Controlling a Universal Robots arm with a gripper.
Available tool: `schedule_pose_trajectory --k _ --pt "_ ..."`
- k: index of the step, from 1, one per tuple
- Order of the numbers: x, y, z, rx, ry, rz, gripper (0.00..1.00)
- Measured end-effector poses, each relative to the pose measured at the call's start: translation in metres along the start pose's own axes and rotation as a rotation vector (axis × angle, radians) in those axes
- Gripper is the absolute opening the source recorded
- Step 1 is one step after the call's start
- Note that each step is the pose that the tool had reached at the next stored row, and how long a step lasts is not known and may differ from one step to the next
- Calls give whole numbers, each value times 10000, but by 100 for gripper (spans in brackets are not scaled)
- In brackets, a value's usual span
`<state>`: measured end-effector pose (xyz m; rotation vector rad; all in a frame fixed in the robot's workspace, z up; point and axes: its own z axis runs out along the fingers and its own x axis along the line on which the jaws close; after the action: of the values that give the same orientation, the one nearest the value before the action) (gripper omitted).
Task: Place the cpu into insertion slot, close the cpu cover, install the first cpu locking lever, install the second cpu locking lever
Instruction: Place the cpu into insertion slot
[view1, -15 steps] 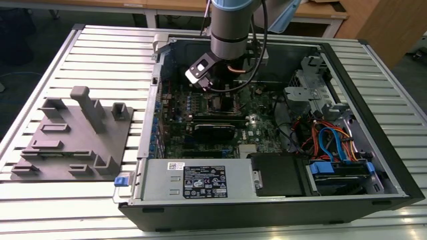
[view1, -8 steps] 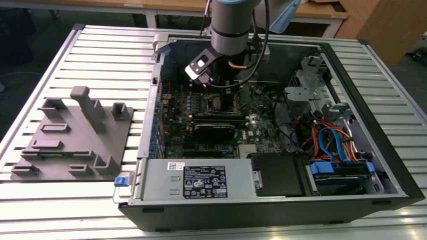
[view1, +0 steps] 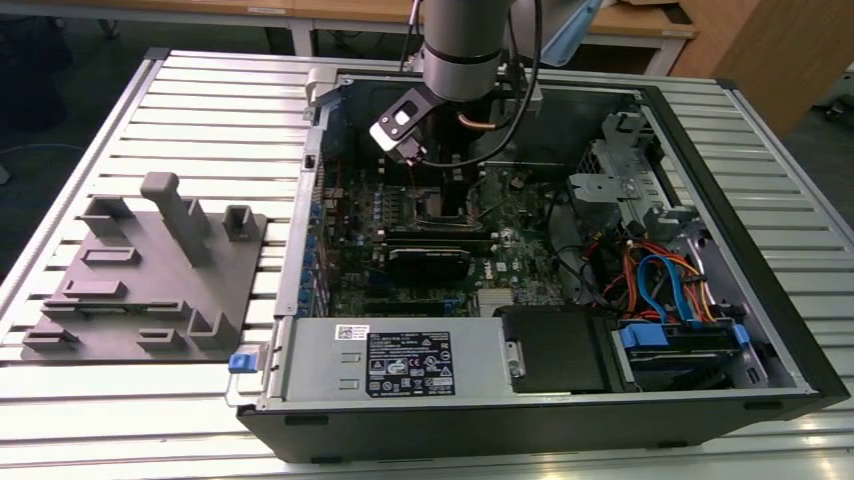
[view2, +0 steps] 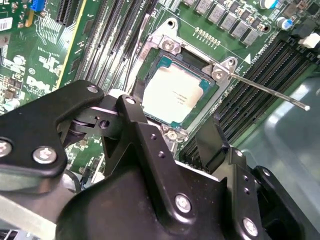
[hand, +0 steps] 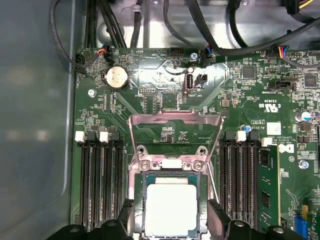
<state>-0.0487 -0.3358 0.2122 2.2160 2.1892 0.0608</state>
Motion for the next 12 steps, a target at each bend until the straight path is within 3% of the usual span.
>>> schedule_pose_trajectory --k 3,5,9,11,12 --pt "0 0 0 3 1 0 65" --pt "0 0 0 5 1 0 53" --pt "0 0 -1 8 0 0 42" --pt "0 0 -1 10 0 0 30" --pt "0 0 -1 11 0 0 30"
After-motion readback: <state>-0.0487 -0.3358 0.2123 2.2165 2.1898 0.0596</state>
